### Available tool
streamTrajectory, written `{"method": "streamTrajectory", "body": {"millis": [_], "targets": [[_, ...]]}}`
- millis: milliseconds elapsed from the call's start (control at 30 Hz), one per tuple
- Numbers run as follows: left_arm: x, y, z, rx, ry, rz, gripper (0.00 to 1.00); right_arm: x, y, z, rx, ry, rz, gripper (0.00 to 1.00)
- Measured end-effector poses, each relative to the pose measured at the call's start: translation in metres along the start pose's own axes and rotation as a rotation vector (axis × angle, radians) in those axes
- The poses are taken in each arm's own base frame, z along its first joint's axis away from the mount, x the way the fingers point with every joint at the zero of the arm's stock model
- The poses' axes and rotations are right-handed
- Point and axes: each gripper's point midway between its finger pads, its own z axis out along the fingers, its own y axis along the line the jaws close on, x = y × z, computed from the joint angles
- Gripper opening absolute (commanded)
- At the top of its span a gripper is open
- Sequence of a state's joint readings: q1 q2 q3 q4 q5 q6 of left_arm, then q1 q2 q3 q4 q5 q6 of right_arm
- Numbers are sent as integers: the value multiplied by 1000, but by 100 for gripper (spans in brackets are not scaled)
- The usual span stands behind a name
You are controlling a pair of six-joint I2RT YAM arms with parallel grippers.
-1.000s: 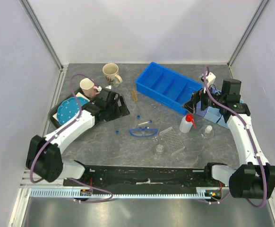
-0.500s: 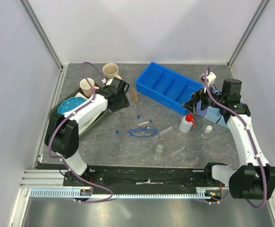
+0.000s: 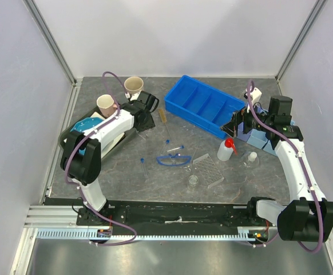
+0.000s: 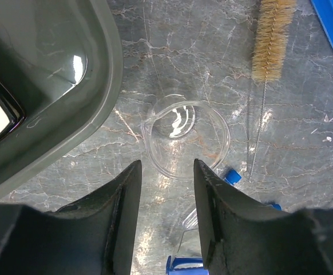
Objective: Organize the chemistry lab equipment
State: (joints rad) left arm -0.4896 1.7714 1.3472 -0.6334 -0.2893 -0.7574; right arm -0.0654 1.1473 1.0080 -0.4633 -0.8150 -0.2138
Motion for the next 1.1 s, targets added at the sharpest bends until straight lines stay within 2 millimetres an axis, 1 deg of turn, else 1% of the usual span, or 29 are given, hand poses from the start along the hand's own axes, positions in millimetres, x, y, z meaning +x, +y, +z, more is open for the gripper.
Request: {"method": "streamTrajectory", "body": {"millis": [67, 333, 433, 467, 533, 567, 633, 667, 733, 833, 967, 1033, 1100], "targets": [[1, 1, 2, -5, 5, 2, 40, 0, 0, 0, 0, -1, 0, 98], [5, 3, 12, -25, 25, 27, 35, 0, 0, 0, 0, -2, -2, 98], [6, 5, 15, -31, 31, 32, 29, 0, 0, 0, 0, -2, -1, 98], [7, 5, 15, -33, 34, 34, 23, 0, 0, 0, 0, -2, -2, 98], [8, 6, 17, -36, 36, 38, 19, 0, 0, 0, 0, -2, -1, 98], [8, 6, 17, -37, 37, 40, 13, 0, 0, 0, 0, -2, -1, 98], [8, 7, 19, -39, 40, 43, 8, 0, 0, 0, 0, -2, -1, 98], [8, 7, 19, -39, 42, 47, 4, 0, 0, 0, 0, -2, -1, 98], [9, 6, 19, -34, 44, 48, 2, 0, 0, 0, 0, -2, -1, 98], [8, 3, 19, -15, 44, 47, 2, 0, 0, 0, -3, -3, -1, 98], [12, 1, 9, 33, 47, 59, 2, 2, 8, 3, -25, 23, 1, 98], [16, -1, -3, 72, 47, 70, 2, -1, 18, 10, -59, 62, -13, 98], [19, -9, -21, 129, 34, 87, 2, -7, 32, 19, -102, 93, -40, 98]]}}
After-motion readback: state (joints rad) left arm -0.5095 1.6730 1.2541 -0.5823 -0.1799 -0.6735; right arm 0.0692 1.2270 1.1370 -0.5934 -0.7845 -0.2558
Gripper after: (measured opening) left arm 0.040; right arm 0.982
